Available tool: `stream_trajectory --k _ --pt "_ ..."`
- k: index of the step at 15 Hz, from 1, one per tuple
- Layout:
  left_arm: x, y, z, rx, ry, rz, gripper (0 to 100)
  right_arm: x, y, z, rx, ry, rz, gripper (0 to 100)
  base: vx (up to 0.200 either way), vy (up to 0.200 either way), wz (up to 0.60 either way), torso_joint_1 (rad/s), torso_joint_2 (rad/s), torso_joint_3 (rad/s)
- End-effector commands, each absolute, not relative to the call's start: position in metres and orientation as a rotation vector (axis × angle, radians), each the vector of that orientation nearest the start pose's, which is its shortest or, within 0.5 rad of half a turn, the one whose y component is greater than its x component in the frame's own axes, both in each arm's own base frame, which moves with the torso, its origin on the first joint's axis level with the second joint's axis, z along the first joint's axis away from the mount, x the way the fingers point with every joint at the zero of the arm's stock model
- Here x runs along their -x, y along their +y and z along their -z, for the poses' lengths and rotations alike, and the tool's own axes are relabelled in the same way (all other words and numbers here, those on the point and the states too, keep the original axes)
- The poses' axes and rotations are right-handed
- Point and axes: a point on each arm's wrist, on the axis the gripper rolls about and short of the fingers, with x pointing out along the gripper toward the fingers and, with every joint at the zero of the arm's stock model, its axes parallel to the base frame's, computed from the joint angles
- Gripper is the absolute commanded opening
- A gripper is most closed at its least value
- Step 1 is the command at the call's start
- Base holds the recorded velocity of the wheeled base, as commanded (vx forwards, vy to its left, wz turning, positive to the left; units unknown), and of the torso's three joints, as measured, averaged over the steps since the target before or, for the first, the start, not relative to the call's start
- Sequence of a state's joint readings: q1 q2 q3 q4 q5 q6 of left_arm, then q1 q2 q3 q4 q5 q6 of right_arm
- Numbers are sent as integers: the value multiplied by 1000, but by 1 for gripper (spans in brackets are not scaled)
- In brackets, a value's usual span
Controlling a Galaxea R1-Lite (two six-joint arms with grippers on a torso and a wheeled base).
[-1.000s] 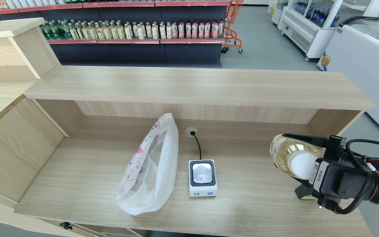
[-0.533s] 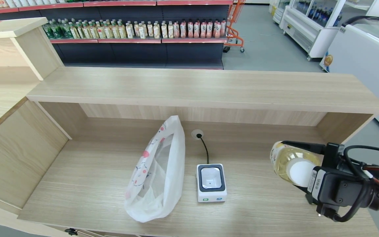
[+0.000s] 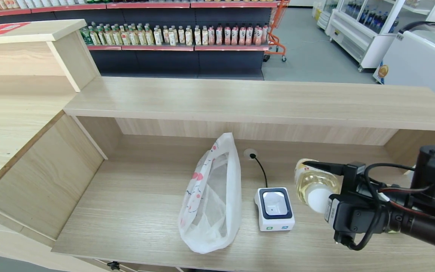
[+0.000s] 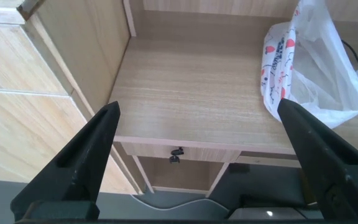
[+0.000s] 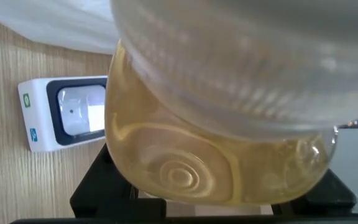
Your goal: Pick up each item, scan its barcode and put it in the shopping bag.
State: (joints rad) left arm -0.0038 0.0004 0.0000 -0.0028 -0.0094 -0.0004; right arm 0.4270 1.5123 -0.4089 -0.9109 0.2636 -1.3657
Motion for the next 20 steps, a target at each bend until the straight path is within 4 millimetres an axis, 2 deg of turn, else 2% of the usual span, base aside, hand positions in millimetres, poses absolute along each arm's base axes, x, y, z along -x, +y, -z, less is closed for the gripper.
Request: stream_trajectory --k 1,9,14,20 --pt "23 0 -76 0 -3 12 100 -220 106 -135 1350 -250 -767 0 0 0 0 0 0 0" --pt "23 0 -76 0 -3 12 100 -245 119 -100 1426 -319 -831 0 0 0 0 0 0 0" --pt "23 0 -76 -3 -3 12 100 -252 123 -93 1431 -373 -802 0 0 0 0 0 0 0" --pt "23 0 -76 -3 -3 12 100 -254 123 -85 1452 -358 -821 0 0 0 0 0 0 0"
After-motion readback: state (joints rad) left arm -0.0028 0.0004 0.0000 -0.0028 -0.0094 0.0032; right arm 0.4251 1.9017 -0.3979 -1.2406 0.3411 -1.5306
